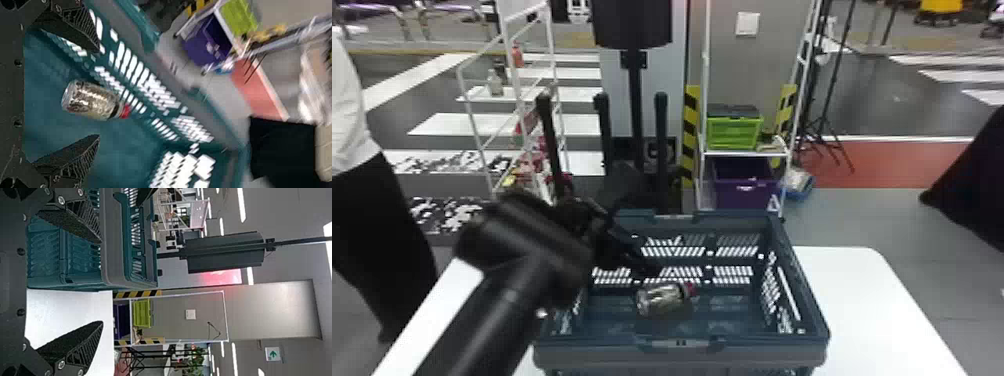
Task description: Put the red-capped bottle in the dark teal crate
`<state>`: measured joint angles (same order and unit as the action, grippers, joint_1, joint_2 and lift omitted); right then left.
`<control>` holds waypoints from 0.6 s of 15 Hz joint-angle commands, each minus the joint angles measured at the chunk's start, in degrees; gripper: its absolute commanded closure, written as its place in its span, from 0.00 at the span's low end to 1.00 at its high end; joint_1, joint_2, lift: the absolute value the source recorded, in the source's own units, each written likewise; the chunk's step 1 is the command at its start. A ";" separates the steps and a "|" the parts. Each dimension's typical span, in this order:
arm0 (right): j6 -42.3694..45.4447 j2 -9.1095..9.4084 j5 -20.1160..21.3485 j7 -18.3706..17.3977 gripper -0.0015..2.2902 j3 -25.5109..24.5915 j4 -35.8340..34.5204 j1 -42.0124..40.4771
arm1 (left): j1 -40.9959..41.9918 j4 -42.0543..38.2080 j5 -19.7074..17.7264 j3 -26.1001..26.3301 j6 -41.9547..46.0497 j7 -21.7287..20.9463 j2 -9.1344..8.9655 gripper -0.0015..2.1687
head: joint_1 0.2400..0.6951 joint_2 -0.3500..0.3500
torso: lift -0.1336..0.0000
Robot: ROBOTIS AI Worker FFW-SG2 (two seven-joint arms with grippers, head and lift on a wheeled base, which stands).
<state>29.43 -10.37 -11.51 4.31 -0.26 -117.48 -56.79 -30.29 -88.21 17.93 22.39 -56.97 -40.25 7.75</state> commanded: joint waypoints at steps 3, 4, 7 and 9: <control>-0.39 -0.09 0.00 0.00 0.07 -0.18 -0.47 -0.08 | 13.86 -22.53 -6.76 -13.78 -3.99 7.47 1.39 0.06 | 0.57 0.50 | 1.00; -0.74 -0.09 0.00 0.00 0.07 -0.26 -0.56 -0.08 | 17.37 -26.75 -8.61 -16.06 -3.99 9.93 1.39 0.06 | 0.57 0.50 | 1.00; -1.45 -0.35 0.00 0.00 0.07 -0.26 -0.56 0.19 | 31.70 -40.90 -12.48 -22.22 -1.35 20.39 2.18 0.06 | 0.57 0.50 | 1.00; -2.50 -0.62 -0.09 0.00 0.07 -0.18 -0.38 0.80 | 41.81 -47.84 -17.05 -26.79 3.75 27.07 1.12 0.06 | 0.57 0.50 | 1.00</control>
<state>27.64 -10.82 -11.56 4.31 -0.52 -118.01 -56.37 4.49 -131.13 4.12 -1.26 -56.71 -15.27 9.54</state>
